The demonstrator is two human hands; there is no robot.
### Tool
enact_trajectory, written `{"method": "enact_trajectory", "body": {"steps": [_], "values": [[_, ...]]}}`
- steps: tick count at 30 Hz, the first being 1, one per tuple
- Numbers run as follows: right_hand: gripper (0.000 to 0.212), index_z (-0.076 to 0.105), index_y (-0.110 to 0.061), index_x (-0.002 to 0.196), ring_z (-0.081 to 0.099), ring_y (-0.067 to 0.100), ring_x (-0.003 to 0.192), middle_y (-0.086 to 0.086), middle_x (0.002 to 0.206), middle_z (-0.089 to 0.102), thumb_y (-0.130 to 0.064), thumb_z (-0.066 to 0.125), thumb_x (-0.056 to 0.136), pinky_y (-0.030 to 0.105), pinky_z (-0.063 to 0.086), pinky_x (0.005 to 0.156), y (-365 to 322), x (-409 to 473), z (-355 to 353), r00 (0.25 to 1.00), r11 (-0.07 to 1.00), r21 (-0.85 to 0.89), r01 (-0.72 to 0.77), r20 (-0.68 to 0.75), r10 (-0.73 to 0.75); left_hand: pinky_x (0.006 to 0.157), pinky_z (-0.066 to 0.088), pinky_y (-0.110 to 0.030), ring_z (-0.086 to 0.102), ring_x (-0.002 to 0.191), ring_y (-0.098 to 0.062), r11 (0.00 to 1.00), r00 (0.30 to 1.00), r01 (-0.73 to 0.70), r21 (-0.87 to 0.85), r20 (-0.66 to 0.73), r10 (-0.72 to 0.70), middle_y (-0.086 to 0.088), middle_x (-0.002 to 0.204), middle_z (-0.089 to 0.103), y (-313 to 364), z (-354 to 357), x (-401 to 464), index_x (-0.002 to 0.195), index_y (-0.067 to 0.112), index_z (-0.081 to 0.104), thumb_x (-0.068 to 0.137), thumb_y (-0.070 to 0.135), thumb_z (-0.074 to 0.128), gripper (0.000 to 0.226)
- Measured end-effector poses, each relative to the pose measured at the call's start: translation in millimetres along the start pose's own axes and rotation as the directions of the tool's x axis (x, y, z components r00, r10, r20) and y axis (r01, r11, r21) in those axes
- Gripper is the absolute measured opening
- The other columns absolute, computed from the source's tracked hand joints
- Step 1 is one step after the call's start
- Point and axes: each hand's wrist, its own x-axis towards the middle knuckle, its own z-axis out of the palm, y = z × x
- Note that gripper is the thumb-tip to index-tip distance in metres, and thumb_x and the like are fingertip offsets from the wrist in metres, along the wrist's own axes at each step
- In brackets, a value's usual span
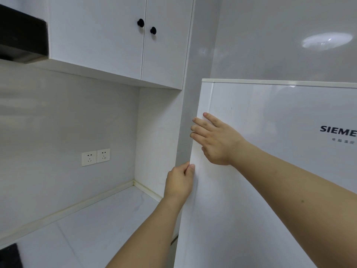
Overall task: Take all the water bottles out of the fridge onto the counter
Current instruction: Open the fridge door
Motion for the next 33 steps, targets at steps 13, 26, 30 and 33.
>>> {"method": "enact_trajectory", "body": {"steps": [13,26,30,33], "values": [[0.054,0.058,-0.013,0.132,0.036,0.028,0.14,0.004,0.137,0.054,-0.029,0.031,0.088,0.046,0.008,0.117,-28.8,-22.9,-83.4,0.994,0.997,-0.021,0.079,-0.081,-0.08,0.085,0.054,-0.036,0.066,0.082,-0.019,0.944,0.985,0.168,-0.283,0.025,-0.168,0.005,0.082,0.074,29.2,-64.5,-81.9,0.079,0.026,0.076,0.093,0.035,0.062,0.022],[0.052,0.042,-0.016,0.145,0.011,0.028,0.149,0.005,0.153,0.035,-0.028,0.044,0.095,0.046,-0.01,0.116,-58.4,-66.2,-181.5,0.976,0.988,0.044,0.149,-0.169,-0.14,0.085,0.056,-0.035,0.07,0.085,-0.016,0.943,0.978,0.172,-0.284,-0.065,-0.198,0.002,0.091,0.076,73.2,-116.5,-192.9,0.091,0.023,0.075,0.093,0.029,0.065,0.012],[0.049,0.051,-0.014,0.138,0.02,0.03,0.147,0.007,0.147,0.044,-0.025,0.049,0.09,0.049,-0.003,0.116,-62.8,-80.0,-202.3,0.963,0.984,0.064,0.167,-0.225,-0.149,0.078,0.054,-0.026,0.067,0.078,-0.01,0.946,0.984,0.152,-0.287,-0.049,-0.173,0.005,0.085,0.075,86.0,-125.9,-221.1,0.085,0.027,0.074,0.094,0.028,0.065,0.013],[0.045,0.059,-0.014,0.13,0.028,0.032,0.144,0.008,0.141,0.051,-0.023,0.051,0.086,0.05,0.004,0.116,-66.5,-89.2,-213.2,0.953,0.982,0.07,0.178,-0.263,-0.154,0.072,0.053,-0.02,0.068,0.081,-0.015,0.947,0.988,0.144,-0.286,-0.018,-0.155,-0.004,0.092,0.076,96.2,-135.2,-238.9,0.084,0.027,0.074,0.093,0.029,0.065,0.013]]}}
